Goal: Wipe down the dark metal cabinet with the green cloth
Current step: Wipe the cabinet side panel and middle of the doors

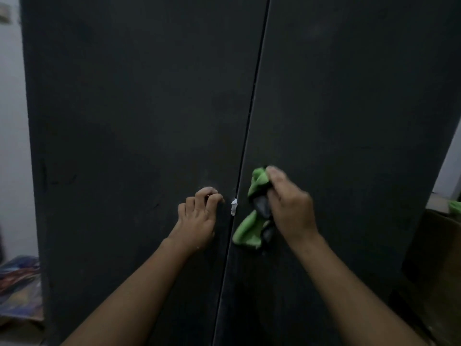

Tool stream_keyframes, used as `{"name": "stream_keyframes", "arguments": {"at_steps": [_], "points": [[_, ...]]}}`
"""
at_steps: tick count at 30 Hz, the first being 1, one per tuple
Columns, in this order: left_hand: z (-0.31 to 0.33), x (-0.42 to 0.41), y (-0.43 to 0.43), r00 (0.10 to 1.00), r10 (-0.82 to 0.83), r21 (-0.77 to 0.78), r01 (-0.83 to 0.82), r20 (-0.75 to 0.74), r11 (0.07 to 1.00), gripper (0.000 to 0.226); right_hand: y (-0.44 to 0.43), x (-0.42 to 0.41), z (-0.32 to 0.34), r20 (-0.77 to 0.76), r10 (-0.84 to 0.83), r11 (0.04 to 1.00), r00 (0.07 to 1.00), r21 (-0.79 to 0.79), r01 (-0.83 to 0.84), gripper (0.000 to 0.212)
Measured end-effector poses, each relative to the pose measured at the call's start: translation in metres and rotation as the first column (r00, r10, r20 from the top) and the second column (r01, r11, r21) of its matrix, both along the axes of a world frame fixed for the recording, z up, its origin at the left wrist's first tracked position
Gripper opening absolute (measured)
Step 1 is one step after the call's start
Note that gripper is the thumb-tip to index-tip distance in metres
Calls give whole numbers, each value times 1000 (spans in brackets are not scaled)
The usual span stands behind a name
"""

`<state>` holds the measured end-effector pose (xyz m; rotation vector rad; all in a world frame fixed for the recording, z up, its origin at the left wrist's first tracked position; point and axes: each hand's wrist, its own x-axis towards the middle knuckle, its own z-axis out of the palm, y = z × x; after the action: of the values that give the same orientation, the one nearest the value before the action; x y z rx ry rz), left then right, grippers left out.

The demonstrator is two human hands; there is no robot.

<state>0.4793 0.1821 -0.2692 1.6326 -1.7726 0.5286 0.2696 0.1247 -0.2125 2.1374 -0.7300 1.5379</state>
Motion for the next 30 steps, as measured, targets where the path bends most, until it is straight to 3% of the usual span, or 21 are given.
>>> {"name": "stream_keyframes", "arguments": {"at_steps": [1,3,5,7,10,14,17,20,24,27,30], "points": [[0,1,0,1000,-2,1,2,-2,1000,53,-5,0,11,-8,-30,999,1000,15,30,39],[0,2,0,1000,-8,8,8,0,1000,53,-15,-2,13,-175,-107,992,979,-91,92,40],[0,3,1,1000,-27,24,27,1,999,50,-21,-9,1,-337,-55,985,940,-175,-6,46],[1,2,3,999,-35,43,36,-2,998,47,-23,-19,-3,-379,-8,990,925,-134,-46,51],[3,1,4,1000,-26,40,26,-12,999,48,-22,-25,7,-357,24,1000,934,-1,-26,67],[5,-1,7,1000,-17,72,18,-21,997,45,-16,-31,-1,-274,8,999,962,42,4,62],[10,-1,11,1000,-15,79,17,-25,997,50,-11,-38,-30,-116,30,975,993,221,-4,70],[13,-1,20,997,-58,105,63,-50,992,55,4,-36,-55,-107,34,935,994,354,6,68],[20,-1,39,923,-164,56,195,-349,979,52,33,-11,-43,-12,163,919,987,366,-147,45],[39,-7,52,800,-227,-145,175,-556,974,36,49,29,-8,73,252,928,965,264,-263,39],[65,-5,61,681,-266,-166,210,-683,964,39,61,68,24,100,244,935,965,239,-261,34]]}}
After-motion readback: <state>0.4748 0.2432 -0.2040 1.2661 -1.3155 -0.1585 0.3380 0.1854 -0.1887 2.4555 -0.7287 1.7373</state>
